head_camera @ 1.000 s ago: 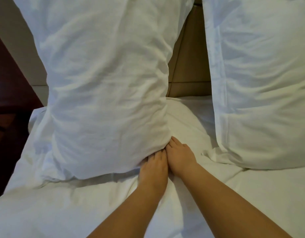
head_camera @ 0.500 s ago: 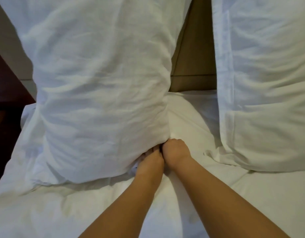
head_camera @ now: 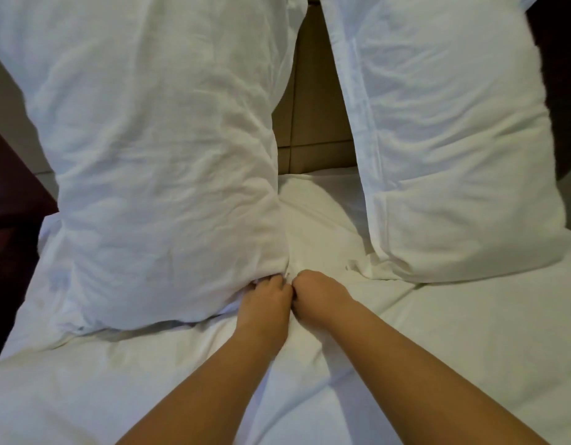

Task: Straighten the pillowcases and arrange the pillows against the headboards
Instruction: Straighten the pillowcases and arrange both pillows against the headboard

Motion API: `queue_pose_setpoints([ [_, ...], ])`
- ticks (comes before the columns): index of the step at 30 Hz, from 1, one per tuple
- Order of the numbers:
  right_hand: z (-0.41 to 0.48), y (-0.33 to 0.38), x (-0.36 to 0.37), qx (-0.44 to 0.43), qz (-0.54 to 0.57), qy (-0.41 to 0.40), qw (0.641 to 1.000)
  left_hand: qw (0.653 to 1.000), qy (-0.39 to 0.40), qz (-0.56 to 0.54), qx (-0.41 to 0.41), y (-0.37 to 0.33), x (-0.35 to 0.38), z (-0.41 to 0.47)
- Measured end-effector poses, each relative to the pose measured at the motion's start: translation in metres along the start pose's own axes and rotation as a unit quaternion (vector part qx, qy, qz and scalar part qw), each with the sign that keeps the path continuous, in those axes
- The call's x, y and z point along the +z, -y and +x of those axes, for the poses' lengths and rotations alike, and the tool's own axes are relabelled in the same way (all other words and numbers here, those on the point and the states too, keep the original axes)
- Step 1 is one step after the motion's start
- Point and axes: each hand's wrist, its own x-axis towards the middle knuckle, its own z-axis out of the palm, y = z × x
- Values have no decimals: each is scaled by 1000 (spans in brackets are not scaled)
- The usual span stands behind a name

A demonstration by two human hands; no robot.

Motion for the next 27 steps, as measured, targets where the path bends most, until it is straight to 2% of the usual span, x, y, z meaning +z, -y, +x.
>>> queue_pose_setpoints([
  [2,-4,-14,-2,4,-1,-47,999,1000,8,-2,21,-11,0,2],
  [5,-8,-43,-3,78,-18,-98,992,998,15,30,53,-28,-5,9],
  [8,-17,-75,2,162,-36,-93,982,999,9,31,37,-33,-7,26],
  [11,-16,-97,12,207,-25,-111,972,998,26,28,49,-48,-12,44],
  [14,-5,-107,22,205,-9,-157,966,998,6,10,68,-75,-9,58],
  [16,2,-114,30,187,-19,-163,969,996,-41,-24,78,-99,-4,64],
  [19,12,-124,48,177,-20,-160,971,991,-65,-70,92,-122,18,77],
  [21,16,-126,59,177,-47,-161,970,989,-92,-89,79,-124,40,84],
  [24,24,-132,74,175,-21,-221,959,989,-90,-92,77,-120,60,94],
  [27,28,-134,79,178,-2,-235,956,986,-102,-114,72,-119,70,103],
])
